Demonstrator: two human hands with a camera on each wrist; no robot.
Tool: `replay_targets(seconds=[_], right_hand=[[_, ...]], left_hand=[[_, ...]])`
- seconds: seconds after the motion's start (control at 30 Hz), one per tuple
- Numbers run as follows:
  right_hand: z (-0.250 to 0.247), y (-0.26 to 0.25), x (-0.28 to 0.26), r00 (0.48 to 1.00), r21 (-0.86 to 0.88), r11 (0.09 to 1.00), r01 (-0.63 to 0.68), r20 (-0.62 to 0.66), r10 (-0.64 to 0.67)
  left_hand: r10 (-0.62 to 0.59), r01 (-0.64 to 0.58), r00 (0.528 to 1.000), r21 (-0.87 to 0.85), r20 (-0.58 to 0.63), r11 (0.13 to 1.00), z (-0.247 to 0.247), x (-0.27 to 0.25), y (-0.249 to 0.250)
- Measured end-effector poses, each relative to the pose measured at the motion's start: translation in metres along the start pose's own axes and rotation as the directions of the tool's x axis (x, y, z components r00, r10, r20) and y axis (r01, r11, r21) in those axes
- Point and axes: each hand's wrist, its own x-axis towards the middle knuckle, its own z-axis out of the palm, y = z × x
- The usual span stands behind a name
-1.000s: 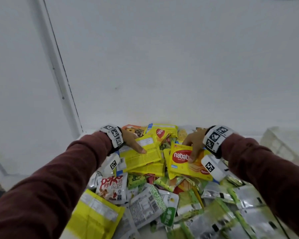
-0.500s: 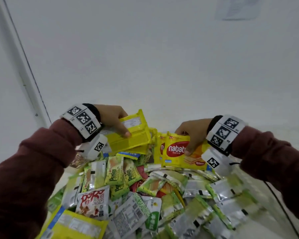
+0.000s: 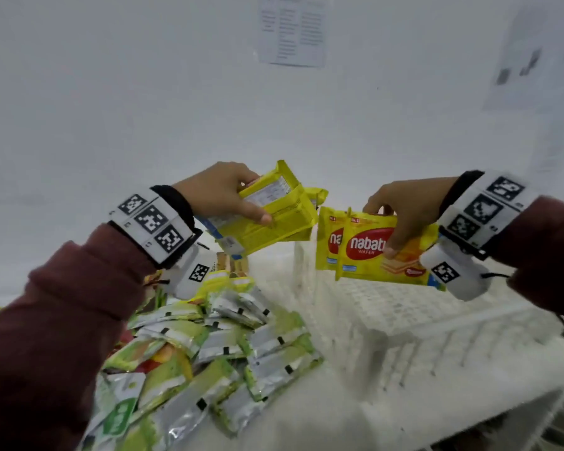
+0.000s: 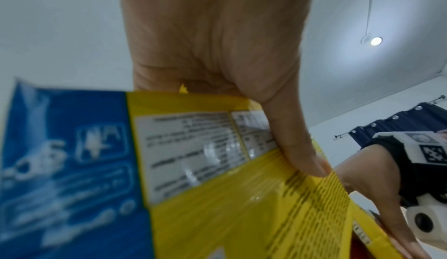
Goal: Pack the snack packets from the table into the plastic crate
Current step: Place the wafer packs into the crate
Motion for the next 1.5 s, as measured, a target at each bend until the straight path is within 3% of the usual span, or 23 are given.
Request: replay_targets(seconds=[0.13,0.3,0.47,0.67,1.0,1.13,1.27,1.4,1.5], right_hand=[[0.020,0.074,-0.017,0.997,-0.098,0.993,-0.058,0.046,0.063],[0.035,0.149,-0.011,0.995,-0.145,0.987,-0.068,0.056,0.077],[0.045,0.189,0.013,0.990,-0.170,0.985,-0.011,0.134,0.034],[0.053,0.211,0.052,0.963,-0.148,0.987,0.055,0.268,-0.013],[0.086,0.234,0.107,0.827,0.109,0.984,0.138,0.535,-0.175],[0.102,0.244,0.114,0.752,0.096,0.983,0.156,0.634,-0.182],[0.122,0.258,0.119,0.721,0.087,0.977,0.194,0.662,-0.202],[0.129,0.264,0.120,0.659,0.154,0.967,0.203,0.709,-0.251],[0.132,0.259,0.117,0.640,0.134,0.952,0.275,0.713,-0.285]], left_hand=[[0.067,-0.071,0.995,0.068,0.070,0.995,0.048,0.035,0.060],[0.044,-0.072,0.989,0.201,0.140,0.977,0.093,0.080,0.112],[0.011,-0.091,0.977,0.372,0.211,0.924,0.129,0.115,0.141],[-0.012,-0.124,0.965,0.501,0.261,0.857,0.159,0.150,0.141],[-0.135,-0.152,0.905,0.603,0.404,0.783,0.187,0.180,0.138],[-0.178,-0.153,0.871,0.596,0.459,0.788,0.209,0.179,0.142],[-0.161,-0.176,0.847,0.551,0.507,0.816,0.231,0.171,0.151],[-0.205,-0.194,0.785,0.546,0.585,0.815,0.249,0.163,0.165],[-0.259,-0.216,0.708,0.551,0.657,0.806,0.259,0.160,0.173]])
